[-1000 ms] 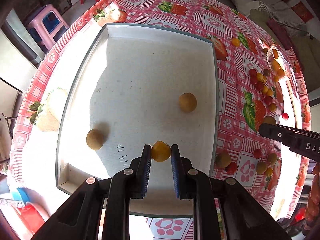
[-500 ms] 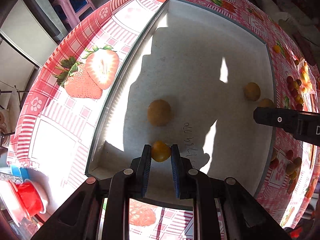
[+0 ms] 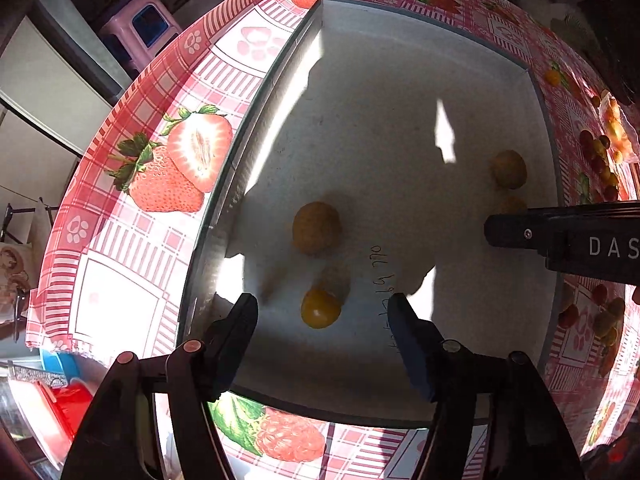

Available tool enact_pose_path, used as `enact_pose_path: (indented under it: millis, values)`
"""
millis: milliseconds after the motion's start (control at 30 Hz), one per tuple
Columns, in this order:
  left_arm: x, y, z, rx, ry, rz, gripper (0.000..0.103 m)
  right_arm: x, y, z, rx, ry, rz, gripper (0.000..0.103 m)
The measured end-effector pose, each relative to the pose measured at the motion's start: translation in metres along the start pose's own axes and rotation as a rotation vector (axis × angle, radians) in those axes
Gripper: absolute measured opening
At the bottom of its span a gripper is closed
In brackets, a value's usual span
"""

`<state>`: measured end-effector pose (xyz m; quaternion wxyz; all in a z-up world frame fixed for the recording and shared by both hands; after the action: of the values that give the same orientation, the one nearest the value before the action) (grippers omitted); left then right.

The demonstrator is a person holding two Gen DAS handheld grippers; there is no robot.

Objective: Organize fruits
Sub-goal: 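Carry both held fruits into the white tray and open both tools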

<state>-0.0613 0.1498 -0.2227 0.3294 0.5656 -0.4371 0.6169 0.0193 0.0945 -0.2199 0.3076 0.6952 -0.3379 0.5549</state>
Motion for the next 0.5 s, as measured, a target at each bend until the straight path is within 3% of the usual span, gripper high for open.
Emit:
enact_pose_path:
  millis: [167,200,267,333,500]
  values:
    - [-0.003,0.006,-0.003,0.001,-0.008,-0.02,0.069,0.0,-0.004,-0.005,-0.008,-0.019,-0.004,0.039]
    - [-0.003,0.007,-0.003,0.001,-0.011,-0.023,0.069,0.002,-0.004,-0.007,-0.008,-0.029,-0.003,0.044]
    - [-0.003,0.01,-0.005,0.003,-0.018,-0.032,0.069,0.012,-0.001,-0.002,-0.007,-0.048,0.004,0.059]
    - [-0.003,0.011,-0.005,0.005,-0.024,-0.039,0.069,0.019,-0.002,-0.004,-0.01,-0.056,0.021,0.084]
    - [0.004,0.011,-0.004,-0.011,-0.028,-0.036,0.069,0.041,-0.001,0.009,-0.055,-0.08,0.06,0.085]
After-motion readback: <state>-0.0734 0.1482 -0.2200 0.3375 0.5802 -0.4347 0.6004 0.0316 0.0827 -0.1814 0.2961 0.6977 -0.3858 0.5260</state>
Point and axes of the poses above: each gripper's, at about its wrist camera, not at the fingertips, and x roughly against the way its jaws point, z to its right, y to its underside, the point moved 8 cm from there along -x, roughly the way its jaws point, and after that the axes turned 5 degrees about -x, right-handed, at the moved point
